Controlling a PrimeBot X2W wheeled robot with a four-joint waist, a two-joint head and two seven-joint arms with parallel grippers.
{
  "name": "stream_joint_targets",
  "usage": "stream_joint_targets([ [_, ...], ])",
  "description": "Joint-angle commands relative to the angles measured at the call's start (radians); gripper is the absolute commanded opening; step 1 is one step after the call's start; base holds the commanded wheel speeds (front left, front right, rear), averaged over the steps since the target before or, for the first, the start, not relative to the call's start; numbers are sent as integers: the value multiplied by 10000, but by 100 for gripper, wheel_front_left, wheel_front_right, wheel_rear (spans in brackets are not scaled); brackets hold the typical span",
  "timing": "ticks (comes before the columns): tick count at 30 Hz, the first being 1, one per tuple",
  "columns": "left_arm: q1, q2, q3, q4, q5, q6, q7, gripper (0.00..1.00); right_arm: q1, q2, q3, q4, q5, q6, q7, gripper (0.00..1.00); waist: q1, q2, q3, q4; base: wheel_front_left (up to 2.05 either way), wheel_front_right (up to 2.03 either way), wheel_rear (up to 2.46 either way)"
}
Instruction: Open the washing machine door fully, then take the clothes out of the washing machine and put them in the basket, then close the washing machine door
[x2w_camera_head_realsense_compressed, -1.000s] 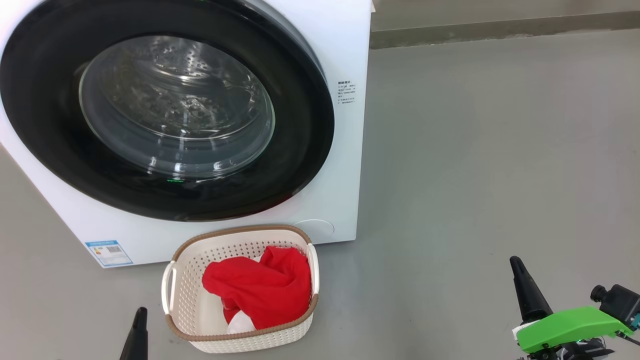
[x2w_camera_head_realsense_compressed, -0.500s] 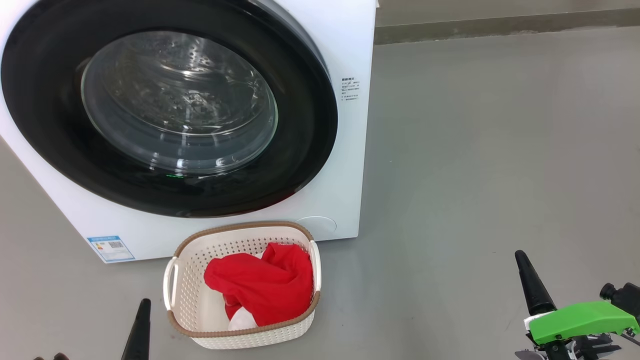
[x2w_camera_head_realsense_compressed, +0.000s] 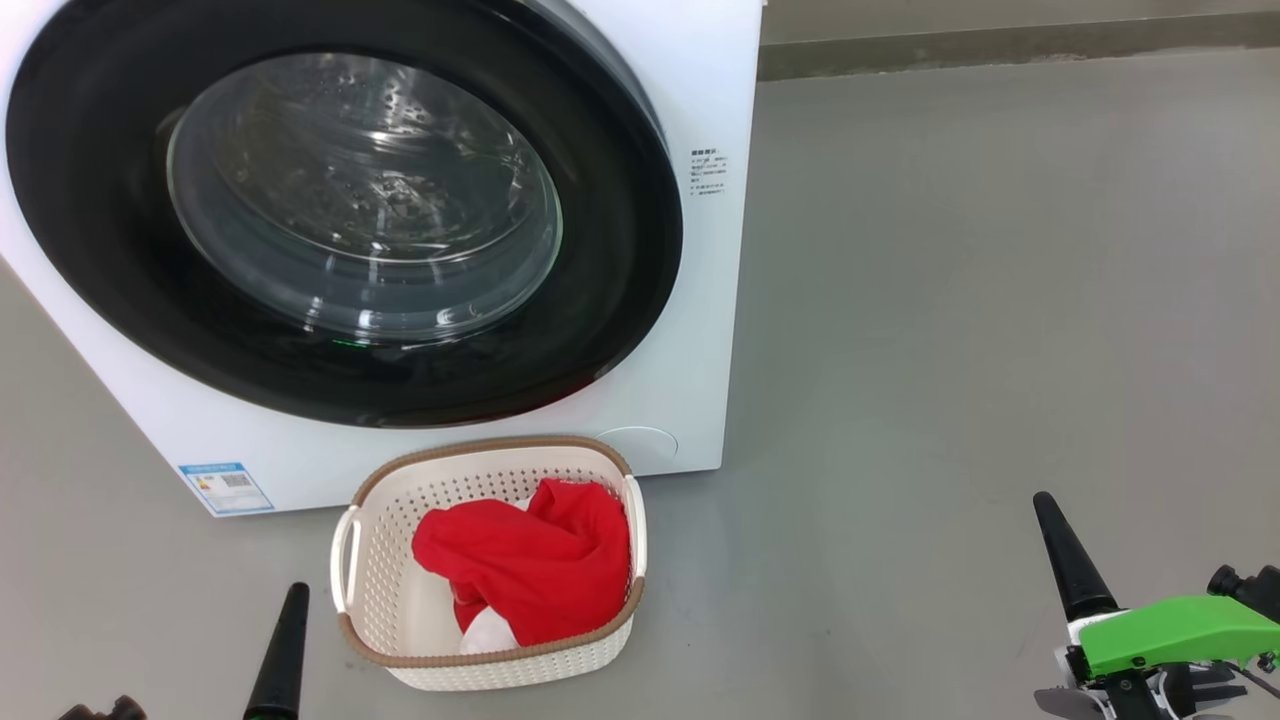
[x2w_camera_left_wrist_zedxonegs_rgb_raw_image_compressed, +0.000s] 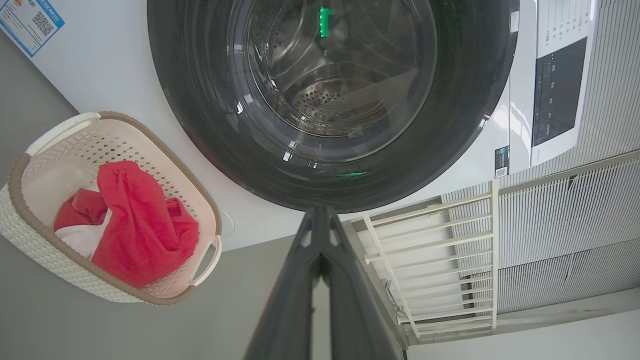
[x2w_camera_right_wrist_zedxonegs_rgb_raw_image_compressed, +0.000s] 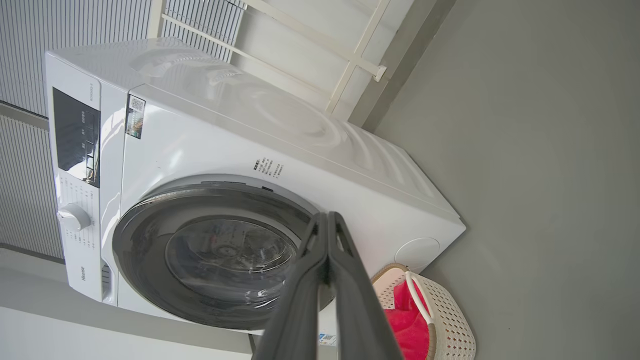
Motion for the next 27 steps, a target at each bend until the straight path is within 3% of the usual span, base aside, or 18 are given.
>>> stream_joint_targets([
  [1,-453,93,216,-180,-218,-54,62,0,-481,-122,70,-333,202,-5,48,0,-1,0,4,4,0,0,0],
  [27,-944,84,199,42,-2918,-68,809,0,-613,-130,-215,-525,2976,-7,813,0,-1,0,179,157,0,0,0],
])
